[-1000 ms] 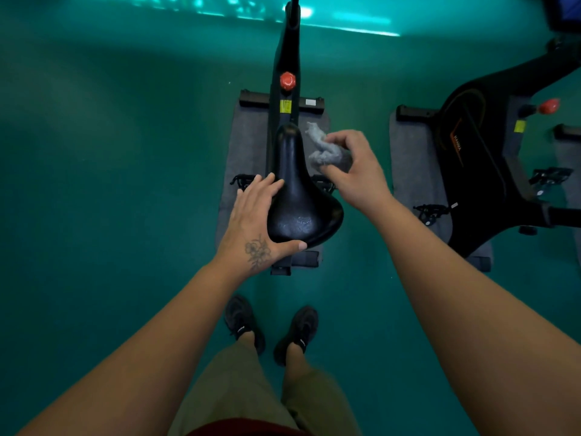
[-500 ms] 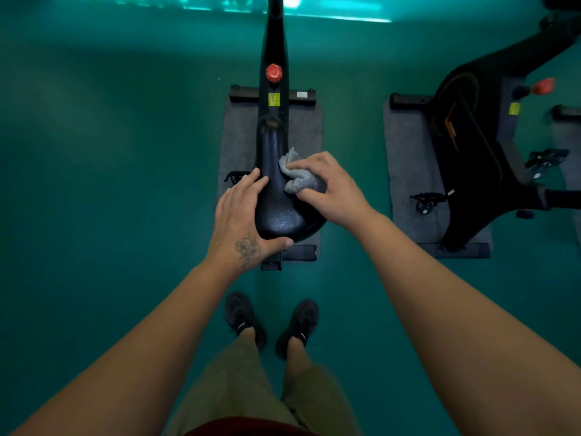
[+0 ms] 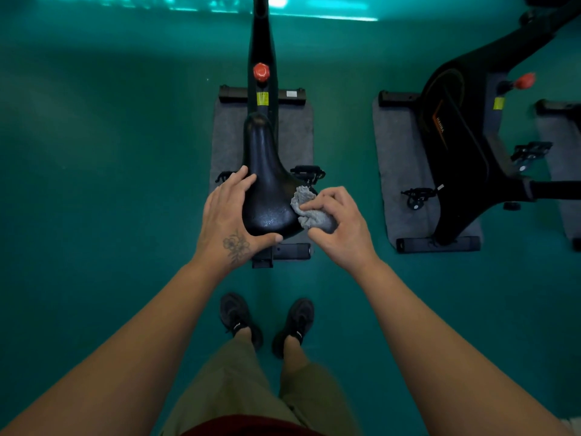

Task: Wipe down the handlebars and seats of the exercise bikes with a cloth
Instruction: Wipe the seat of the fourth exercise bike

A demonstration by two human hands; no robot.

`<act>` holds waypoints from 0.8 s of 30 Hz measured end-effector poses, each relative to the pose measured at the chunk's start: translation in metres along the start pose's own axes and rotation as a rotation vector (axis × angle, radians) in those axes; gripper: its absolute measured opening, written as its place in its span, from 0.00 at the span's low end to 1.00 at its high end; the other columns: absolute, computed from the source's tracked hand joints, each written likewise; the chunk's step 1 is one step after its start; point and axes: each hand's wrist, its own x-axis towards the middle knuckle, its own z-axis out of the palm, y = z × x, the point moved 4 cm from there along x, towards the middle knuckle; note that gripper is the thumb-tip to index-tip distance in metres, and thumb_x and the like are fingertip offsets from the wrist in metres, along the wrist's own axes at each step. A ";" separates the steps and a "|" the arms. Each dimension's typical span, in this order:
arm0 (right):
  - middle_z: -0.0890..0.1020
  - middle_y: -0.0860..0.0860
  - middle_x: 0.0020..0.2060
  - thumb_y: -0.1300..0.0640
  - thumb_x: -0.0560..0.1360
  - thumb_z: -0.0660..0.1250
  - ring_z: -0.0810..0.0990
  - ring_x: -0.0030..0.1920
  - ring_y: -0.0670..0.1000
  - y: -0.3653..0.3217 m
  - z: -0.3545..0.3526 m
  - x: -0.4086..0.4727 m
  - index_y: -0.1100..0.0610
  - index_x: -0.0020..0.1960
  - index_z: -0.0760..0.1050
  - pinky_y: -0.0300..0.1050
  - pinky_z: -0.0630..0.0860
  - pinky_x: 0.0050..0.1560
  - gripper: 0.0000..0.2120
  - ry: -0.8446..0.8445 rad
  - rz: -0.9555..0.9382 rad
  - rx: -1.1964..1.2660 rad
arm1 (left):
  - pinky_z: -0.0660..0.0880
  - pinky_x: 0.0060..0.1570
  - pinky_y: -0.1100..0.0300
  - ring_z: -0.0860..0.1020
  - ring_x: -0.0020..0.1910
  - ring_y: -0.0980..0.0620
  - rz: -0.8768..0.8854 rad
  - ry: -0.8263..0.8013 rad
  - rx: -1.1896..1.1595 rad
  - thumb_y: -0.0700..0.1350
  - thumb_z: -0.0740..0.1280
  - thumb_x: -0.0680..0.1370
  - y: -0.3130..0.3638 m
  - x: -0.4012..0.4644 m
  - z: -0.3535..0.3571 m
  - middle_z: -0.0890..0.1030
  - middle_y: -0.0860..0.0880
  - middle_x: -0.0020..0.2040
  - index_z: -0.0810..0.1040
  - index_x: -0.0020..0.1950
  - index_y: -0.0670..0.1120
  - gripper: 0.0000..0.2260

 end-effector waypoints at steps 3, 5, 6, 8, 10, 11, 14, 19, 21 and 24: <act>0.74 0.43 0.52 0.63 0.68 0.71 0.78 0.57 0.49 -0.002 -0.002 -0.008 0.50 0.53 0.82 0.54 0.78 0.57 0.16 0.055 0.000 -0.012 | 0.53 0.83 0.42 0.59 0.84 0.51 0.023 -0.010 -0.010 0.61 0.84 0.65 -0.003 0.000 -0.003 0.59 0.52 0.85 0.63 0.83 0.49 0.52; 0.75 0.45 0.53 0.62 0.68 0.70 0.78 0.57 0.50 -0.011 -0.002 -0.012 0.51 0.55 0.82 0.54 0.77 0.59 0.16 0.117 -0.016 -0.020 | 0.49 0.83 0.39 0.57 0.84 0.51 0.030 -0.017 -0.034 0.61 0.84 0.65 -0.006 -0.002 -0.005 0.59 0.51 0.85 0.63 0.83 0.49 0.53; 0.75 0.47 0.54 0.61 0.68 0.69 0.78 0.57 0.51 -0.020 0.000 -0.012 0.52 0.57 0.82 0.54 0.77 0.59 0.18 0.134 -0.043 -0.030 | 0.48 0.83 0.37 0.56 0.85 0.51 0.027 -0.013 -0.051 0.63 0.83 0.64 -0.008 -0.005 -0.006 0.60 0.51 0.85 0.63 0.83 0.49 0.53; 0.76 0.50 0.56 0.60 0.68 0.69 0.78 0.59 0.54 -0.041 0.009 -0.007 0.54 0.60 0.82 0.56 0.76 0.60 0.20 0.110 -0.150 -0.072 | 0.50 0.83 0.37 0.55 0.85 0.50 -0.008 0.017 -0.127 0.65 0.81 0.62 -0.015 -0.012 -0.009 0.60 0.51 0.85 0.64 0.83 0.49 0.54; 0.78 0.52 0.58 0.61 0.67 0.71 0.78 0.60 0.56 -0.064 0.025 0.004 0.55 0.61 0.83 0.57 0.75 0.60 0.22 0.022 -0.297 -0.148 | 0.56 0.83 0.44 0.57 0.84 0.51 -0.077 0.054 -0.261 0.65 0.81 0.61 -0.028 -0.021 -0.013 0.60 0.50 0.84 0.64 0.83 0.48 0.55; 0.78 0.53 0.59 0.62 0.67 0.72 0.78 0.60 0.57 -0.075 0.035 0.010 0.55 0.62 0.83 0.57 0.74 0.59 0.23 -0.033 -0.372 -0.191 | 0.59 0.82 0.47 0.58 0.83 0.53 -0.117 0.066 -0.323 0.65 0.81 0.61 -0.035 -0.027 -0.015 0.60 0.51 0.83 0.64 0.83 0.48 0.55; 0.79 0.54 0.62 0.62 0.68 0.70 0.77 0.62 0.58 -0.100 0.064 0.024 0.56 0.65 0.82 0.55 0.73 0.61 0.25 -0.199 -0.553 -0.297 | 0.68 0.77 0.54 0.65 0.78 0.62 -0.220 0.069 -0.503 0.61 0.84 0.59 -0.046 -0.041 -0.018 0.64 0.51 0.80 0.63 0.83 0.48 0.57; 0.79 0.51 0.65 0.58 0.67 0.68 0.76 0.66 0.57 -0.101 0.089 0.029 0.52 0.66 0.81 0.54 0.70 0.66 0.27 -0.395 -0.656 -0.417 | 0.72 0.73 0.58 0.71 0.74 0.63 -0.266 0.047 -0.598 0.56 0.83 0.60 -0.053 -0.052 -0.017 0.69 0.53 0.77 0.61 0.83 0.47 0.57; 0.79 0.49 0.65 0.56 0.66 0.70 0.75 0.66 0.56 -0.094 0.085 0.028 0.50 0.65 0.81 0.53 0.70 0.65 0.26 -0.403 -0.651 -0.421 | 0.70 0.76 0.47 0.69 0.77 0.57 -0.264 0.029 -0.604 0.58 0.84 0.61 -0.057 -0.056 -0.014 0.67 0.55 0.79 0.62 0.84 0.52 0.56; 0.79 0.47 0.64 0.53 0.67 0.71 0.76 0.65 0.54 -0.087 0.077 0.028 0.48 0.63 0.82 0.54 0.69 0.63 0.24 -0.382 -0.657 -0.420 | 0.70 0.76 0.46 0.69 0.77 0.57 -0.249 0.037 -0.574 0.59 0.84 0.62 -0.054 -0.058 -0.011 0.68 0.55 0.78 0.63 0.83 0.52 0.54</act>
